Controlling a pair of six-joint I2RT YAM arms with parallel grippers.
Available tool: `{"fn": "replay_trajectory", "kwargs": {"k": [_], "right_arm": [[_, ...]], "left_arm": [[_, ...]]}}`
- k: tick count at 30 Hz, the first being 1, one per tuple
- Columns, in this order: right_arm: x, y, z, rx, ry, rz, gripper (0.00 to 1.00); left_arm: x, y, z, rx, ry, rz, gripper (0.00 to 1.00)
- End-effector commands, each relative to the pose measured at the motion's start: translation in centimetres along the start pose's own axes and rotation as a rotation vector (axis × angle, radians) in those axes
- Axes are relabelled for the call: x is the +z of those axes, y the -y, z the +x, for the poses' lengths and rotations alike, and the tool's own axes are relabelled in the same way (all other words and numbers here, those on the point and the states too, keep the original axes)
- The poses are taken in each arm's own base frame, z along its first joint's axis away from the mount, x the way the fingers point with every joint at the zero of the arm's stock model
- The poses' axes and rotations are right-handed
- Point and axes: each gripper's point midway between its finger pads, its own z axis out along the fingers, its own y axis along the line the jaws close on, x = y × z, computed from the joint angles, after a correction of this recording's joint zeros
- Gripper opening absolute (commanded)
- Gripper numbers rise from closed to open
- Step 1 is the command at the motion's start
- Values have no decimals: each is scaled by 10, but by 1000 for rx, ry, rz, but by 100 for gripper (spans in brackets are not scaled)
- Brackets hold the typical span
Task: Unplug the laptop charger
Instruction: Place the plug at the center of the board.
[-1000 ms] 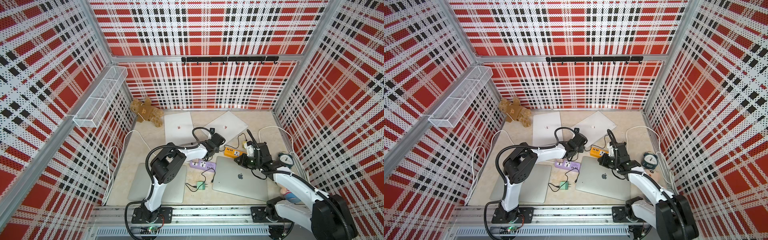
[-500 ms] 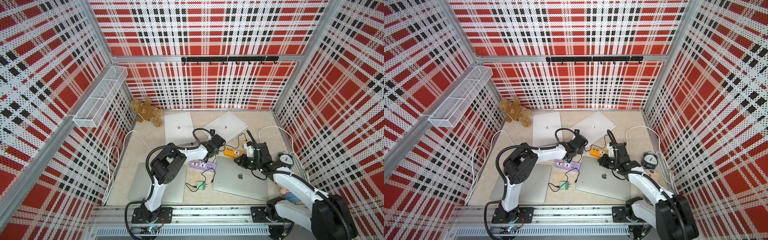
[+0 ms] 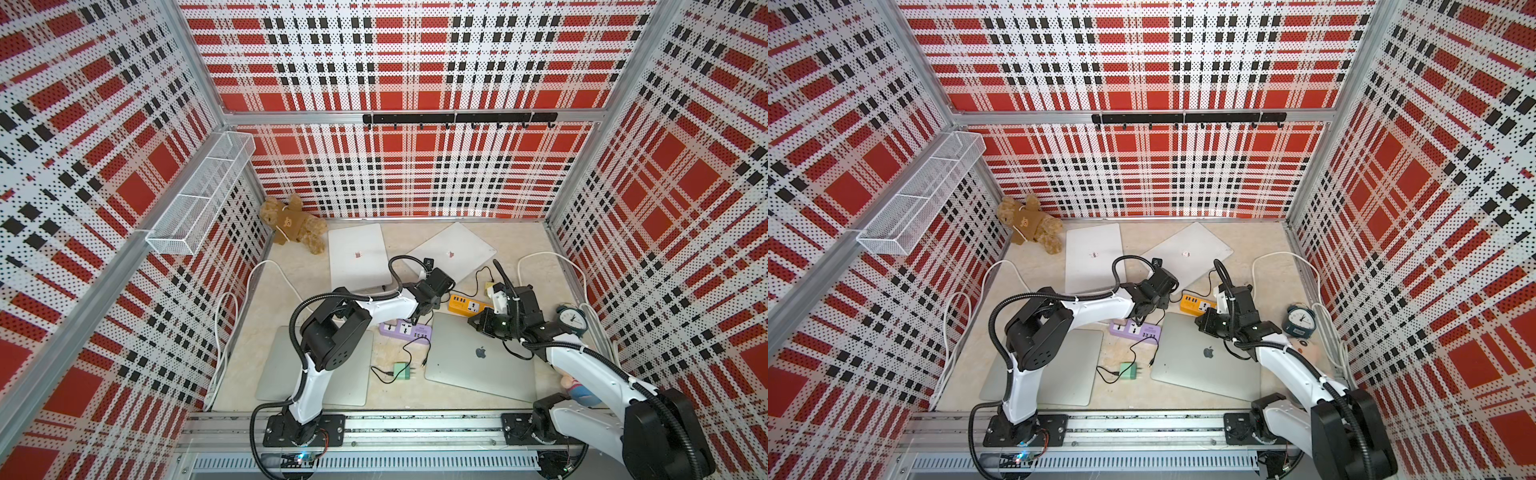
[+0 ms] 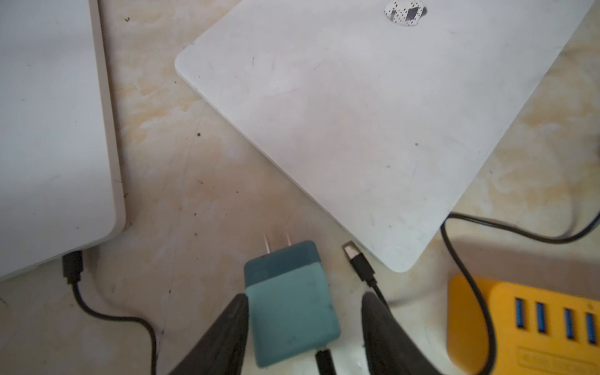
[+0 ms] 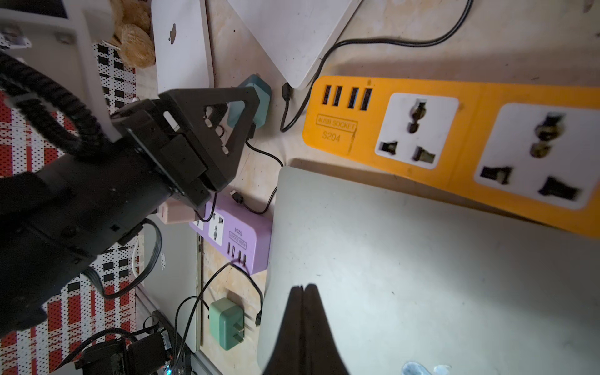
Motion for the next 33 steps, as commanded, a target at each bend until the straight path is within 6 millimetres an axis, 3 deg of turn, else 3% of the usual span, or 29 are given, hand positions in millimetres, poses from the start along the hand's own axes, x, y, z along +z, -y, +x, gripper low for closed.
{"fn": "replay_trajectory", "kwargs": {"k": [1, 6, 11, 16, 21, 33], "right_arm": [[-2, 2, -4, -11, 15, 10, 0], [-2, 0, -6, -13, 15, 6, 0], [-3, 0, -6, -15, 15, 7, 0], [-3, 1, -6, -16, 17, 11, 0], [-2, 1, -5, -17, 12, 11, 0], [1, 3, -3, -9, 7, 3, 0]], "left_arm": [[-23, 5, -29, -25, 51, 37, 61], [-31, 6, -39, -58, 66, 85, 60], [-22, 1, -37, -71, 40, 92, 29], [-7, -7, -21, -57, -7, 56, 15], [4, -9, -10, -45, -44, 46, 10], [21, -10, 31, -27, -148, 35, 10]]}}
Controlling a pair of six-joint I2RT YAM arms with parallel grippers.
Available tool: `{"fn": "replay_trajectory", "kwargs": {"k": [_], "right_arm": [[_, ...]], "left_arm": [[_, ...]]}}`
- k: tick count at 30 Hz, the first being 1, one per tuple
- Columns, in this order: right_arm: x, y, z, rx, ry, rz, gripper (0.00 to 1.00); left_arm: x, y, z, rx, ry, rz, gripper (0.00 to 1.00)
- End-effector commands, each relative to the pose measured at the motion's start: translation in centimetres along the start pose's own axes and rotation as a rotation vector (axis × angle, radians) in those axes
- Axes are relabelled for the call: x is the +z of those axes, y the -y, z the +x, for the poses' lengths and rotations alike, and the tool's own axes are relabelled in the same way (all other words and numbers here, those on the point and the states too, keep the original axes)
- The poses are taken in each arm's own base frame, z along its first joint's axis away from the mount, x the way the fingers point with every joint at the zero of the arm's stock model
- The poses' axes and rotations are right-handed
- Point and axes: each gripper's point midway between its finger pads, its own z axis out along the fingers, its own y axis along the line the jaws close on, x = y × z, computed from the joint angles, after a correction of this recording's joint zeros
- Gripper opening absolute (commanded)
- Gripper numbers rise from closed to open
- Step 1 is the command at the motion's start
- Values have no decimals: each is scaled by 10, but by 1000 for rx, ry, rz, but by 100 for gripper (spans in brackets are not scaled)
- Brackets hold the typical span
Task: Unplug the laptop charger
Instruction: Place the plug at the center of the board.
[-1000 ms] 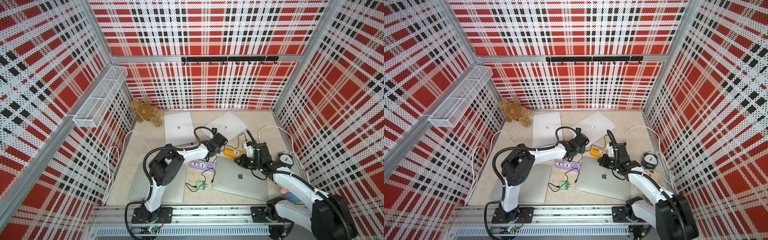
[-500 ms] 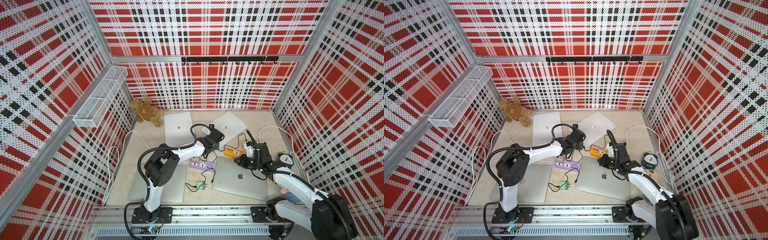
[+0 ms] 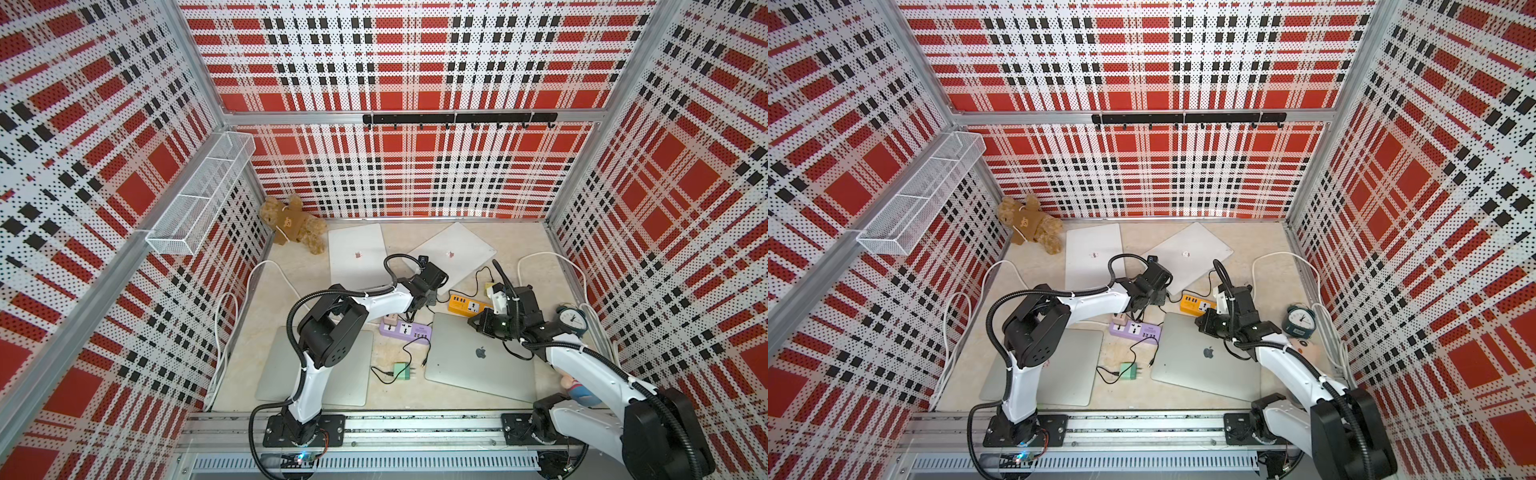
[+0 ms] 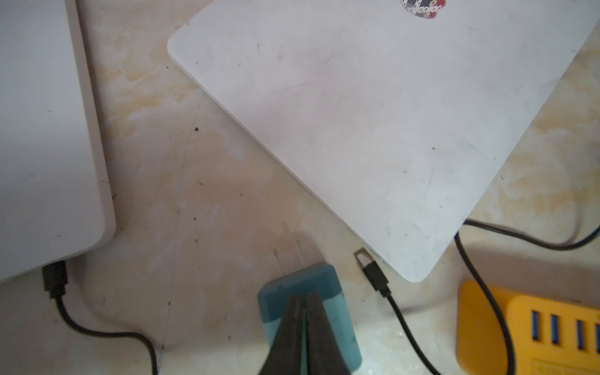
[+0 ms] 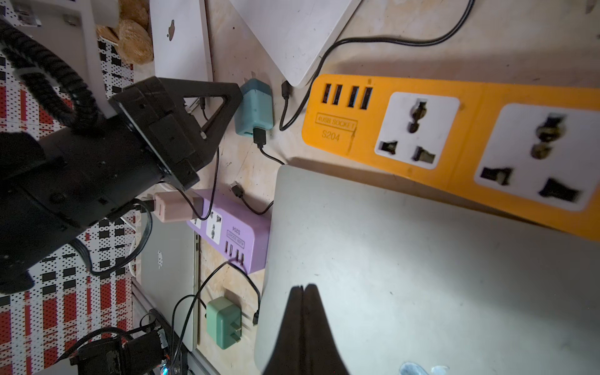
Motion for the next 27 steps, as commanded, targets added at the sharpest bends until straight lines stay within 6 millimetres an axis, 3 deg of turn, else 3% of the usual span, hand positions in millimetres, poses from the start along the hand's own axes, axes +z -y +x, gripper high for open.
{"fn": "replay_trajectory", "kwargs": {"k": [1, 5, 10, 15, 20, 27], "right_arm": [[0, 2, -4, 2, 14, 1, 0], [-2, -1, -7, -1, 20, -1, 0], [-5, -4, -14, -12, 34, 8, 0], [-12, -8, -27, -40, 71, 50, 0], [-13, -22, -41, -113, 100, 130, 0], [18, -66, -58, -212, 89, 185, 9]], "left_arm": [[10, -2, 24, 8, -72, -5, 10], [-8, 11, 3, 12, -16, 24, 12], [-45, 25, -38, -10, 70, 84, 17], [-83, 18, -72, -58, 154, 135, 20], [-108, -16, -89, -120, 204, 146, 21], [-106, -107, -82, -291, 194, 176, 21]]}}
